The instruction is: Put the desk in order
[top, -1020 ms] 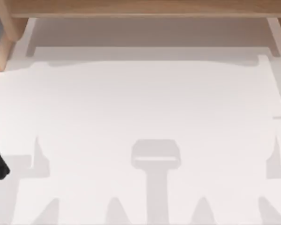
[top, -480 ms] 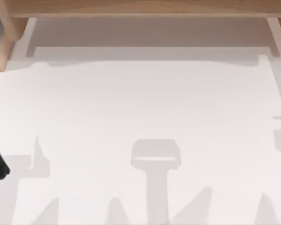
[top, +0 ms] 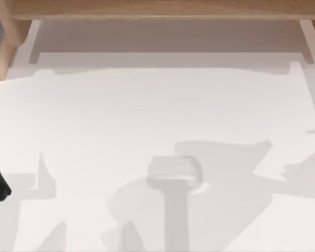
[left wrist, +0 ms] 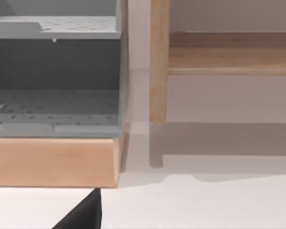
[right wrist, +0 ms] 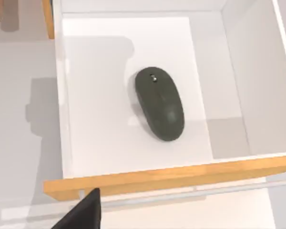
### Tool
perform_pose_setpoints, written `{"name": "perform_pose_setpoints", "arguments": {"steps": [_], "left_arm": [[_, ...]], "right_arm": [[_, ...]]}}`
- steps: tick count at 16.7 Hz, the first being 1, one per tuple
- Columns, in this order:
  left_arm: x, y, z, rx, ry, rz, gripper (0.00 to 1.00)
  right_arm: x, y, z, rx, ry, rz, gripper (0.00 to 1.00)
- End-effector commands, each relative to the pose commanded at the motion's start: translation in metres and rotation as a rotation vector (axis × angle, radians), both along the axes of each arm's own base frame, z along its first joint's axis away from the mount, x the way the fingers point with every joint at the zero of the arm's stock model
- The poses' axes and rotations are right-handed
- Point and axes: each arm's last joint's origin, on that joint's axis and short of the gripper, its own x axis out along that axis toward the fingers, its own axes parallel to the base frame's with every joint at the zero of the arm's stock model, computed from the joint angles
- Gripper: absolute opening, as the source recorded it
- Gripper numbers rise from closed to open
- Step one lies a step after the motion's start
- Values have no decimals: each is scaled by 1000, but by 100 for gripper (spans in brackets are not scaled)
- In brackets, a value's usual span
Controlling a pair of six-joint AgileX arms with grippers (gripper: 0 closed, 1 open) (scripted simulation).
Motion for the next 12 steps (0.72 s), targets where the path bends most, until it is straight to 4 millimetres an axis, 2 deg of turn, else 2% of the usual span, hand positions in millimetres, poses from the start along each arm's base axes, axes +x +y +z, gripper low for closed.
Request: {"name": "perform_pose_setpoints", "arguments": {"steps": [3,6,9,12], "left_arm": [[0,0,0,0,0,0,100],[0,0,0,0,0,0,100],[0,0,0,0,0,0,100],[0,0,0,0,0,0,100]], "right_arm": [[66,-34,-20,28,169,40,100],[115,-59,-61,62,319,104,100],[149,-73,-107,93,444,178,100],[172,-77,-151,120,535,249,100]]}}
